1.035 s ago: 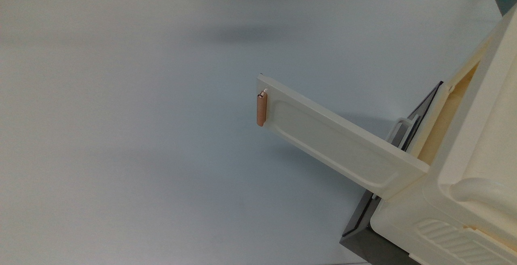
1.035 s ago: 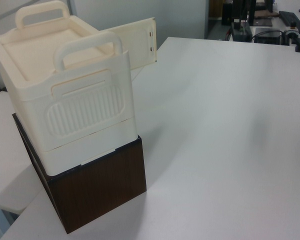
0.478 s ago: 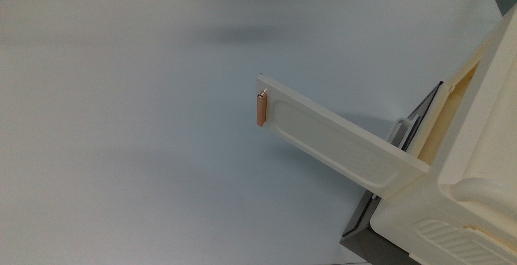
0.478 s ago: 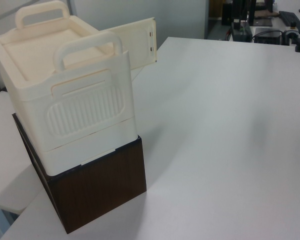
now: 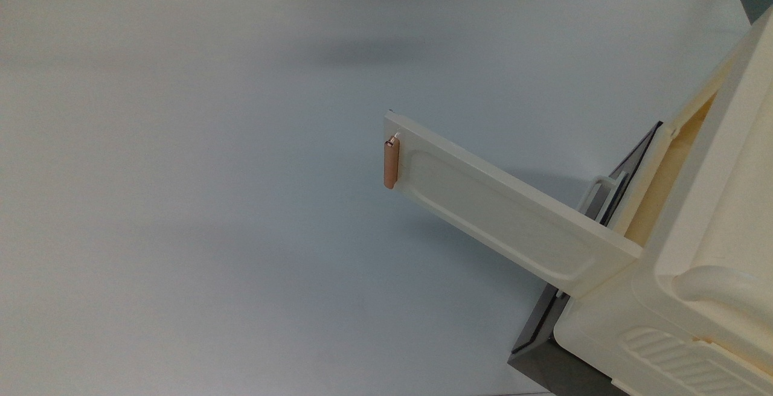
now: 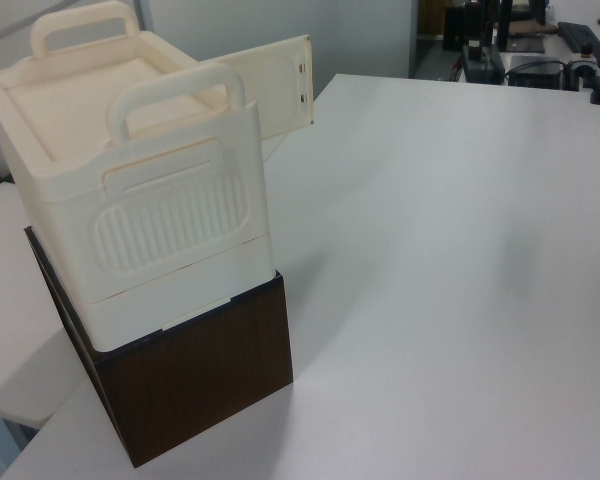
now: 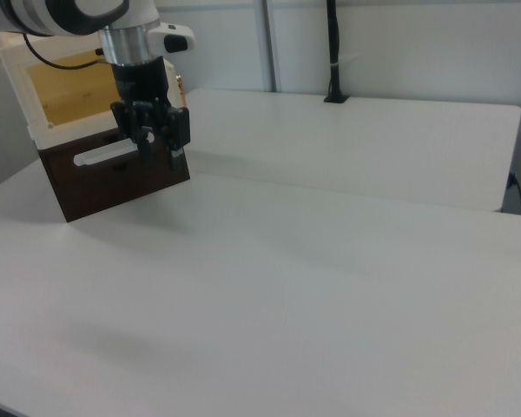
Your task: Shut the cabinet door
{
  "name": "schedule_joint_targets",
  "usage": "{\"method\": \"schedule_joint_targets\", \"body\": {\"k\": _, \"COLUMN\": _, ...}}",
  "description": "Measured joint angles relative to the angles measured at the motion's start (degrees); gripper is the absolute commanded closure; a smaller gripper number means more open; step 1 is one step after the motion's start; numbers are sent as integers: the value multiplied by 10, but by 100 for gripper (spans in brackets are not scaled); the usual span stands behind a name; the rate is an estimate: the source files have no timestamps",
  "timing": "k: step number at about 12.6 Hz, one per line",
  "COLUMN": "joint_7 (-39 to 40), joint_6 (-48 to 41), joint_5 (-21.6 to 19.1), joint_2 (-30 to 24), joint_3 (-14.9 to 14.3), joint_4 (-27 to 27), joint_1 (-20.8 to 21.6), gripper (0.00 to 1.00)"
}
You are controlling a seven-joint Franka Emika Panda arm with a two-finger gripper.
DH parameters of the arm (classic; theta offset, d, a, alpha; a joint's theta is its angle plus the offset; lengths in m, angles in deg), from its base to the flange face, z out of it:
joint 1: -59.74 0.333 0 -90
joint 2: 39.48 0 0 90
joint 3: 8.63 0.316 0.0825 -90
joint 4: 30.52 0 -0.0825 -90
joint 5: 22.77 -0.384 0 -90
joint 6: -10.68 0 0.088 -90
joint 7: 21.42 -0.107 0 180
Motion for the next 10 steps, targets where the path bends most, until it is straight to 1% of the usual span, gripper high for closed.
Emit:
{"method": "schedule_joint_targets", "body": {"k": 1, "joint_7": 0, "joint_6": 0, "joint_5": 0, "joint_2": 0, "joint_3": 0, "joint_4": 0, "joint_1": 0, "gripper": 69}}
{"method": "schedule_joint_targets", "body": {"k": 4, "joint_7": 0, "joint_6": 0, "joint_5": 0, "joint_2": 0, "joint_3": 0, "joint_4": 0, "joint_1": 1, "gripper": 82}}
{"method": "schedule_joint_targets", "body": {"k": 6, "joint_7": 0, "joint_6": 1, "joint_5": 0, "joint_2": 2, "joint_3": -2, "joint_4": 0, "joint_1": 11, "gripper": 84}}
{"method": "schedule_joint_targets", "body": {"k": 10, "joint_7": -9, "joint_6": 58, "joint_5": 0, "joint_2": 23, "joint_3": -38, "joint_4": -14, "joint_1": 64, "gripper": 90}}
